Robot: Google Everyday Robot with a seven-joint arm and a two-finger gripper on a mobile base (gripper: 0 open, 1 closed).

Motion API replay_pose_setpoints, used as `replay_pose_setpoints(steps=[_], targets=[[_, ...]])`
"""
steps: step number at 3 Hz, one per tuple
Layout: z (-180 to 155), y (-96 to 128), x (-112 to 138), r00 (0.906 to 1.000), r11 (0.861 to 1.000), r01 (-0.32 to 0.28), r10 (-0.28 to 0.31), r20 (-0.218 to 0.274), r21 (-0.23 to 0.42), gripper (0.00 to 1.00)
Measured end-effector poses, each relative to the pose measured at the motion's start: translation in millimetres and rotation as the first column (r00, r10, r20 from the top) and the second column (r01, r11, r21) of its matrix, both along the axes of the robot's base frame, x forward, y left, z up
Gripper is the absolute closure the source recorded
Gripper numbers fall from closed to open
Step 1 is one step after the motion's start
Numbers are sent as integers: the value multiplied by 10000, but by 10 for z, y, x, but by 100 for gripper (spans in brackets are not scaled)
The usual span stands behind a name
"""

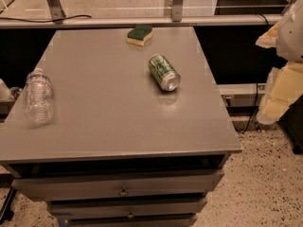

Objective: Move green can near water bottle

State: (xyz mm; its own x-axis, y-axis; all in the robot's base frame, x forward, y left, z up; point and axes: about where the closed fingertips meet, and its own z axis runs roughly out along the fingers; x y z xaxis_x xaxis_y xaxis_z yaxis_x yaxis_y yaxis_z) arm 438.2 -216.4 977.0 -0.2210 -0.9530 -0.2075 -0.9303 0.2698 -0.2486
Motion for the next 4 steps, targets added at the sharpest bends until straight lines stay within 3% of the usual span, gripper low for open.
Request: replay_pose_setpoints(steps=[1,2,3,4], targets=[[0,0,0,10000,10000,0,0,2,0,0],[-26,85,182,9998,9978,116,-125,135,659,0],[-178,393,456,9994,9882,298,-323,141,1502,0],[-370,765,694,9947,9680,980,-1025,78,2308,0]])
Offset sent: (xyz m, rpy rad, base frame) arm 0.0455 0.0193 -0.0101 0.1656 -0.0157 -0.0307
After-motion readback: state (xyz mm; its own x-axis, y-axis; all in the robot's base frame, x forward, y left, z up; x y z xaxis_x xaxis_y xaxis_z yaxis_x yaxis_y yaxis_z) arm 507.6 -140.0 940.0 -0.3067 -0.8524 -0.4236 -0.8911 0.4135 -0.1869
